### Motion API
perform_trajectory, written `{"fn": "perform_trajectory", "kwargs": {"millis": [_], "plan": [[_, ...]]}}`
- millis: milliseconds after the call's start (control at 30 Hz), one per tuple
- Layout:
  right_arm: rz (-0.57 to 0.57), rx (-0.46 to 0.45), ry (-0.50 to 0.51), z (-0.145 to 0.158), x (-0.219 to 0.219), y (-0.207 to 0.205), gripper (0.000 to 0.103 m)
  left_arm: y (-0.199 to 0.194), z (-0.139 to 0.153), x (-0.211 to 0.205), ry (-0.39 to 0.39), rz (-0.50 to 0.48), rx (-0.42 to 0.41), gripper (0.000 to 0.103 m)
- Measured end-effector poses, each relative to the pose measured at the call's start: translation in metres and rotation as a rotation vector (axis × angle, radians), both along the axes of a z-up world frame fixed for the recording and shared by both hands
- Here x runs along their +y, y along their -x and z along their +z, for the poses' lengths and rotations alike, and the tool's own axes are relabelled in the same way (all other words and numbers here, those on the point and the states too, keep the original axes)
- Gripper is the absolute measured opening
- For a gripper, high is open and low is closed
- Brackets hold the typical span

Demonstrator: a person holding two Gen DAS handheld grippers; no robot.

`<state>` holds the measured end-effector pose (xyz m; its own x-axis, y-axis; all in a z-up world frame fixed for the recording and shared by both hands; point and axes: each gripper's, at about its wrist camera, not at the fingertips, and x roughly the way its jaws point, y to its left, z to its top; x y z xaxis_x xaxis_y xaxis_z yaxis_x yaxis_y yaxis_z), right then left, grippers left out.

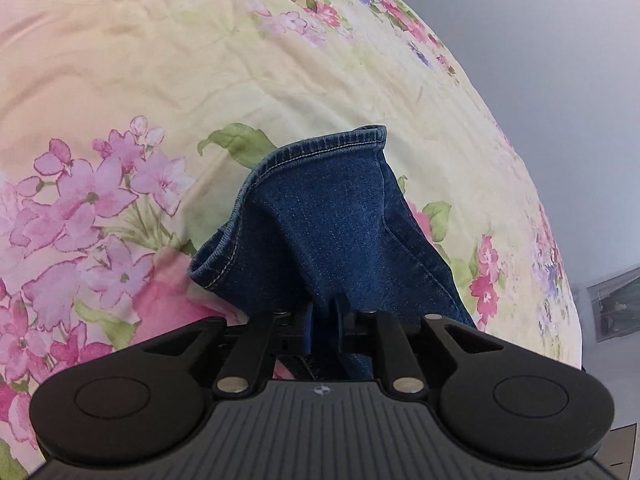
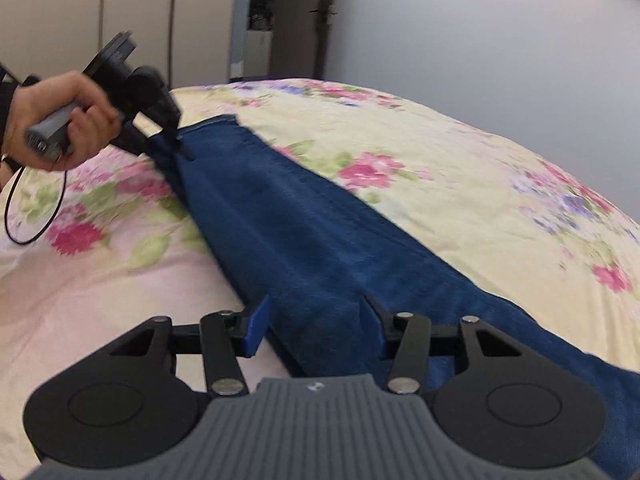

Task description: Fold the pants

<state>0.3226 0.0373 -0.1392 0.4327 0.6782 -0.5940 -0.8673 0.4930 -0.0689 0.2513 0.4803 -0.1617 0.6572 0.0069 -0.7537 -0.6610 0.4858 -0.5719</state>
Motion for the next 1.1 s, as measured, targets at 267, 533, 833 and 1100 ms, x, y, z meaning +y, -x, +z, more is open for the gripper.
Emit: {"fn": "perform_trajectory", "kwargs": {"millis": [267, 533, 833, 1100], "plan": [[0.110, 0.198, -0.046, 0.028, 0.104, -0.109, 0.046, 0.004, -0.009, 0.013, 0.018, -0.077, -0.034, 0.023], [0.267, 0.422, 0.018, 0.012, 0.206, -0.184, 0.046, 0.003, -0.014, 0.032, 0.076, -0.143, -0.080, 0.022], [0.354, 0.407, 0.043, 0.005, 0.263, -0.160, 0.005, 0.020, 0.013, 0.033, -0.025, -0.151, -0.186, 0.003], [0.319, 0.458, -0.212, 0.074, 0.213, -0.197, 0.005, 0.027, 0.062, 0.027, -0.051, -0.028, -0.223, 0.004]]}}
